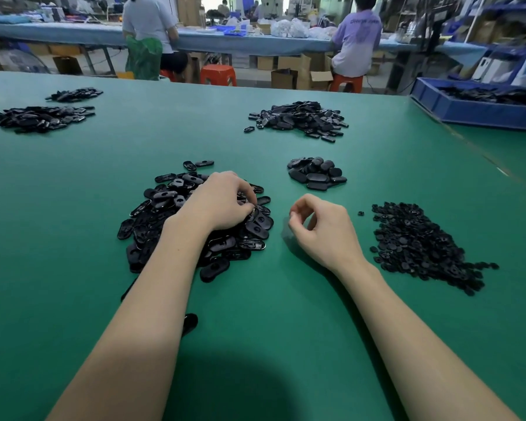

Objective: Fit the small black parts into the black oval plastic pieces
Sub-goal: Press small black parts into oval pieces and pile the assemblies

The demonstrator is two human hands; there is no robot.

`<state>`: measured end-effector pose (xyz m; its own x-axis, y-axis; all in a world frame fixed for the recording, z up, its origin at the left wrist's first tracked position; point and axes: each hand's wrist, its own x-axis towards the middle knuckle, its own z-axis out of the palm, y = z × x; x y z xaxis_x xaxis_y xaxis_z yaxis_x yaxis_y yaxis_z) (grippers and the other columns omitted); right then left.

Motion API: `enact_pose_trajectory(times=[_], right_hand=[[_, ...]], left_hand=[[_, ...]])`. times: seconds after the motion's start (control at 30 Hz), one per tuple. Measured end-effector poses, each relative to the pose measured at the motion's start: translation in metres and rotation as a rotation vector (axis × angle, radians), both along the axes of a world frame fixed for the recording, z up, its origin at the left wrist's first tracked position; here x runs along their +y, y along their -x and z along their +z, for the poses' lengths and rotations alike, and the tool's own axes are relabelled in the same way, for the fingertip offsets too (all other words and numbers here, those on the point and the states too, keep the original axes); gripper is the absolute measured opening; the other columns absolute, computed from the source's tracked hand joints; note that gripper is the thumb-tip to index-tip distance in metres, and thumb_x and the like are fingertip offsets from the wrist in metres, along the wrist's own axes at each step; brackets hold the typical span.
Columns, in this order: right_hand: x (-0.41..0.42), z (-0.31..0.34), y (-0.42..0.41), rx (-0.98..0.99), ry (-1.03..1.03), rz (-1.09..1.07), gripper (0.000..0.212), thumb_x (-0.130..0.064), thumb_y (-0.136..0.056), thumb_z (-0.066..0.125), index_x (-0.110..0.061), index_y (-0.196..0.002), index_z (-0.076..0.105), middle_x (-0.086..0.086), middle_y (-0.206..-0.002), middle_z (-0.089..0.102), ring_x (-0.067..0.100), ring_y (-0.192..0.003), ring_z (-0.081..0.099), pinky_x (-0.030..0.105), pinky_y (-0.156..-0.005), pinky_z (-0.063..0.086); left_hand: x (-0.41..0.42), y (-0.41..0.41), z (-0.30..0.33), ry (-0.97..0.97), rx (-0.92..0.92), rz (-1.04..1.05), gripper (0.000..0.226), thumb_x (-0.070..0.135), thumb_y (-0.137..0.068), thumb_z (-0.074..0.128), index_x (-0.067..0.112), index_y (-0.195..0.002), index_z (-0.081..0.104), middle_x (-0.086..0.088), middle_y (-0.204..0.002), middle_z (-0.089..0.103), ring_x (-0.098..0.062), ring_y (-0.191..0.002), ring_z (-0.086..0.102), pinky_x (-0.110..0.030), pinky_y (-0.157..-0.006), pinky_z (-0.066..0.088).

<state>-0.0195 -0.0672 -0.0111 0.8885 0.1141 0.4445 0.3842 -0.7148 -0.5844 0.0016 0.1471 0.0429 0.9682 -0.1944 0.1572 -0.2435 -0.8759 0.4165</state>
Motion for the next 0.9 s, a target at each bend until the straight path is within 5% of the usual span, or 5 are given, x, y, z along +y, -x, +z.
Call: enact_pose_trajectory(times=[0.13, 0.5, 0.7, 0.8, 0.9], right_hand=[[0.000, 0.000, 0.001, 0.021, -0.018, -0.014, 0.004, -0.029, -0.089, 0.063, -0.028, -0.085, 0.062, -0.015, -0.075, 0.066, 0.006, -0.057, 0.056, 0.027, -0.061, 0.048], [0.000, 0.000, 0.000, 0.030, -0.129, -0.022, 0.006, -0.029, -0.087, 0.064, -0.028, -0.082, 0.062, -0.014, -0.074, 0.065, 0.012, -0.052, 0.053, 0.034, -0.062, 0.053], [-0.013, 0.013, -0.008, 0.115, -0.204, -0.252, 0.008, -0.030, -0.085, 0.064, -0.026, -0.078, 0.066, -0.014, -0.070, 0.065, 0.008, -0.066, 0.058, 0.028, -0.062, 0.042], [-0.038, 0.023, -0.012, 0.201, 0.022, -0.466, 0.010, -0.038, -0.084, 0.061, -0.030, -0.084, 0.068, -0.014, -0.079, 0.069, 0.018, -0.082, 0.064, 0.027, -0.064, 0.039], [-0.062, 0.026, -0.011, 0.205, 0.166, -0.567, 0.017, -0.034, -0.087, 0.059, -0.031, -0.098, 0.072, -0.010, -0.096, 0.073, 0.023, -0.098, 0.066, 0.029, -0.072, 0.044]], left_hand=[[-0.002, 0.004, 0.000, 0.000, 0.016, -0.004, 0.022, 0.026, -0.089, 0.067, 0.043, -0.076, 0.065, 0.003, -0.122, 0.062, -0.019, -0.116, 0.056, -0.042, -0.103, 0.046], [-0.030, 0.006, 0.006, 0.137, -0.182, 0.002, 0.010, 0.023, -0.092, 0.061, 0.029, -0.093, 0.069, 0.005, -0.109, 0.068, -0.020, -0.112, 0.056, -0.041, -0.099, 0.046], [-0.096, 0.015, -0.001, 0.715, -0.175, 0.052, 0.012, 0.014, -0.091, 0.058, 0.025, -0.092, 0.063, 0.006, -0.074, 0.070, -0.002, -0.056, 0.059, -0.024, -0.062, 0.044], [-0.121, 0.020, -0.019, 0.972, -0.024, 0.117, 0.015, 0.015, -0.093, 0.057, 0.030, -0.093, 0.059, 0.002, -0.075, 0.071, -0.012, -0.051, 0.055, -0.026, -0.055, 0.041], [-0.132, 0.027, -0.038, 1.027, 0.051, 0.156, 0.016, 0.013, -0.091, 0.058, 0.028, -0.093, 0.062, 0.004, -0.072, 0.071, -0.016, -0.053, 0.067, -0.033, -0.060, 0.055]])
